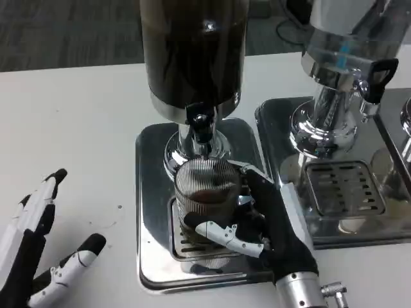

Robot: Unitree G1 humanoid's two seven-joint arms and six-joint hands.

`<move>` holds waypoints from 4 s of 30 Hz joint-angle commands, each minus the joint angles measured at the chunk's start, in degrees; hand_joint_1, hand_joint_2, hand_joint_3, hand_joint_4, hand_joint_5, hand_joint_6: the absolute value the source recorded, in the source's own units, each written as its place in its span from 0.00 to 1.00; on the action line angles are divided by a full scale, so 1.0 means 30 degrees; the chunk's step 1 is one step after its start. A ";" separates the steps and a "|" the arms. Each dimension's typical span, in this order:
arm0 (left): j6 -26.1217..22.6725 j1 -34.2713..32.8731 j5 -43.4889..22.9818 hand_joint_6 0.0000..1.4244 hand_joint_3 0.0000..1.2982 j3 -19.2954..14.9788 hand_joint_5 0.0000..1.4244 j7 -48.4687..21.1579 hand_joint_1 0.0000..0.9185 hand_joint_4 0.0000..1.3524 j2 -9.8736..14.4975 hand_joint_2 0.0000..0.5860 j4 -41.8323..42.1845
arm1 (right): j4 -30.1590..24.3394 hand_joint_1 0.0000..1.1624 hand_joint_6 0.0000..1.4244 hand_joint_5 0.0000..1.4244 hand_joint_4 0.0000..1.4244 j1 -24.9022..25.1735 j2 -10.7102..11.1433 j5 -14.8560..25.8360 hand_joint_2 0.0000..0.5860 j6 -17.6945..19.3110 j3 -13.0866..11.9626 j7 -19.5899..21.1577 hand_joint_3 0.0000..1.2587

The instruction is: Grasp the cup under the faucet to collect the drink, then remove the cup.

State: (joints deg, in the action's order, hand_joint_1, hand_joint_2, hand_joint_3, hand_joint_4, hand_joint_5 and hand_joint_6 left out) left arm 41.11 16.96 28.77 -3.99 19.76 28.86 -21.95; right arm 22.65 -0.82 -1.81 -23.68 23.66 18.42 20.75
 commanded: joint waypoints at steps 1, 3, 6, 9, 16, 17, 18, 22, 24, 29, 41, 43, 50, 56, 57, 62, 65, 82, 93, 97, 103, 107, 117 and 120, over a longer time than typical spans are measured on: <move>-0.0057 -0.0226 -0.0301 0.00 0.02 0.0007 0.02 -0.0083 0.00 0.00 -0.0049 0.31 -0.0162 | 0.0052 0.77 0.67 0.46 0.37 -0.0202 0.0022 -0.0492 0.30 0.0595 -0.0008 0.0685 0.40; -0.0041 -0.0268 -0.0335 0.00 0.02 0.0032 0.02 -0.0120 0.00 0.00 -0.0046 0.31 -0.0224 | -0.0065 0.77 0.69 0.46 0.37 -0.0219 0.0033 -0.0689 0.30 0.0686 -0.0031 0.0926 0.40; 0.0032 -0.0379 -0.0394 0.00 0.02 0.0112 0.02 -0.0103 0.00 0.00 -0.0048 0.31 -0.0408 | -0.0566 0.77 0.70 0.47 0.37 -0.0341 0.0153 -0.1647 0.32 0.0732 0.0045 0.1791 0.41; 0.0226 -0.0511 -0.0362 0.00 0.02 0.0181 0.02 0.0068 0.00 0.00 -0.0005 0.31 -0.0616 | -0.0188 0.77 0.71 0.48 0.38 -0.0184 0.0057 -0.1743 0.32 0.0846 -0.0045 0.2042 0.41; 0.0257 -0.0687 -0.0365 0.00 0.02 0.0254 0.02 0.0004 0.00 0.00 0.0096 0.31 -0.0827 | 0.0023 0.78 0.76 0.49 0.40 -0.0235 -0.0092 -0.1908 0.31 0.1313 -0.0178 0.3056 0.43; 0.0255 -0.0723 -0.0353 0.00 0.02 0.0269 0.02 -0.0013 0.00 0.00 0.0114 0.31 -0.0836 | -0.0026 0.78 0.76 0.50 0.40 -0.0283 -0.0089 -0.1909 0.31 0.1374 -0.0193 0.3168 0.43; 0.0254 -0.0773 -0.0360 0.00 0.02 0.0283 0.02 -0.0056 0.00 0.00 0.0143 0.31 -0.0845 | -0.0209 0.78 0.77 0.51 0.41 -0.0403 -0.0150 -0.2052 0.31 0.1330 -0.0205 0.3485 0.43; 0.0249 -0.0959 -0.0387 0.00 0.02 0.0392 0.02 -0.0156 0.00 0.00 0.0127 0.31 -0.0970 | -0.0051 0.78 0.80 0.52 0.41 -0.0269 -0.0045 -0.2256 0.30 0.1251 -0.0116 0.3813 0.44; 0.0261 -0.1007 -0.0370 0.00 0.02 0.0442 0.02 -0.0149 0.00 0.00 0.0107 0.31 -0.1015 | 0.0073 0.78 0.81 0.52 0.41 -0.0344 -0.0057 -0.2090 0.30 0.1344 -0.0157 0.3857 0.44; 0.0267 -0.1051 -0.0283 0.00 0.02 0.0495 0.02 -0.0168 0.00 0.00 0.0207 0.31 -0.1063 | -0.0773 0.79 0.82 0.53 0.42 -0.0813 0.0146 -0.2312 0.31 0.1522 -0.0241 0.4232 0.44; -0.0697 -0.1354 0.1175 0.00 0.00 0.1233 0.00 -0.1005 0.00 0.00 0.1401 0.28 -0.0278 | -0.2764 0.79 0.84 0.54 0.43 -0.2568 0.0488 -0.2768 0.31 0.1776 -0.0146 0.4304 0.46; -0.1045 -0.1272 0.2025 0.00 0.00 0.1414 0.00 -0.1132 0.00 0.00 0.1850 0.27 0.0442 | -0.3170 0.79 0.84 0.54 0.43 -0.2826 0.0559 -0.2862 0.31 0.1805 -0.0060 0.4232 0.46; -0.1943 -0.0642 0.4080 0.00 0.00 0.1838 0.00 -0.1315 0.00 0.00 0.3050 0.25 0.2701 | -0.4408 0.79 0.84 0.54 0.43 -0.3921 0.0798 -0.2823 0.31 0.1872 0.0027 0.3993 0.46; -0.2062 0.0921 0.4595 0.00 0.00 0.1408 0.00 -0.0960 0.00 0.00 0.3671 0.24 0.4254 | -0.5387 0.79 0.85 0.54 0.43 -0.4861 0.1122 -0.2960 0.31 0.2136 0.0228 0.3594 0.46; -0.2097 0.1246 0.4705 0.00 0.00 0.1305 0.00 -0.0821 0.00 0.00 0.3716 0.24 0.4529 | -0.5581 0.79 0.85 0.54 0.43 -0.5020 0.1177 -0.2974 0.31 0.2147 0.0240 0.3489 0.46; -0.2292 0.2728 0.5068 0.00 0.00 0.0637 0.00 -0.0307 0.00 0.00 0.3848 0.24 0.5471 | -0.6644 0.79 0.86 0.54 0.43 -0.5923 0.1391 -0.2512 0.31 0.2243 0.0228 0.2936 0.46; -0.2332 0.3224 0.5010 0.00 0.00 0.0373 0.00 -0.0292 0.00 0.00 0.3842 0.23 0.5553 | -0.7514 0.79 0.86 0.54 0.43 -0.6475 0.1714 -0.2966 0.32 0.2441 0.0358 0.2725 0.46; -0.3031 0.5258 0.5323 0.00 0.00 -0.0354 0.00 0.0882 0.00 0.00 0.2725 0.19 0.7205 | -1.0031 0.78 0.85 0.54 0.43 -0.8403 0.2705 -0.2459 0.32 0.3013 0.0603 0.0527 0.46; -0.3741 0.5823 0.5744 0.00 0.00 -0.0376 0.00 0.1622 0.00 0.00 0.1806 0.18 0.7458 | -1.0754 0.77 0.85 0.54 0.43 -0.8282 0.3031 -0.3629 0.32 0.3249 0.0702 0.0550 0.46; -0.3753 0.5851 0.5648 0.00 0.00 -0.0360 0.00 0.1593 0.00 0.00 0.1823 0.17 0.7455 | -1.0748 0.77 0.85 0.54 0.43 -0.8356 0.3104 -0.3653 0.32 0.3342 0.0733 0.0557 0.46; -0.3665 0.5972 0.5714 0.00 0.00 -0.0327 0.00 0.1579 0.00 0.00 0.1918 0.17 0.7617 | -1.0448 0.77 0.85 0.54 0.43 -0.8283 0.3178 -0.3182 0.32 0.3531 0.0675 0.0350 0.47; -0.3636 0.5934 0.5612 0.00 0.00 -0.0280 0.00 0.1510 0.00 0.00 0.1900 0.17 0.7552 | -1.0349 0.77 0.85 0.54 0.43 -0.8214 0.3091 -0.3219 0.32 0.3581 0.0610 0.0398 0.47; -0.3523 0.5826 0.5627 0.00 0.00 -0.0195 0.00 0.1517 0.00 0.00 0.1959 0.16 0.7439 | -1.0275 0.76 0.85 0.54 0.43 -0.8240 0.3031 -0.3139 0.33 0.3584 0.0497 0.0317 0.47; -0.3481 0.5858 0.5605 0.00 0.00 -0.0217 0.00 0.1532 0.00 0.00 0.1987 0.16 0.7415 | -1.0299 0.76 0.85 0.54 0.43 -0.8345 0.2929 -0.3207 0.33 0.3580 0.0508 0.0451 0.47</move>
State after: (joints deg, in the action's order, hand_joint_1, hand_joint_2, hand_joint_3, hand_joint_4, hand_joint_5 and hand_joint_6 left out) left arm 30.23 34.27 45.53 -4.75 23.93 34.56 0.45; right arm -7.32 -26.23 7.58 -34.26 31.96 19.88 21.47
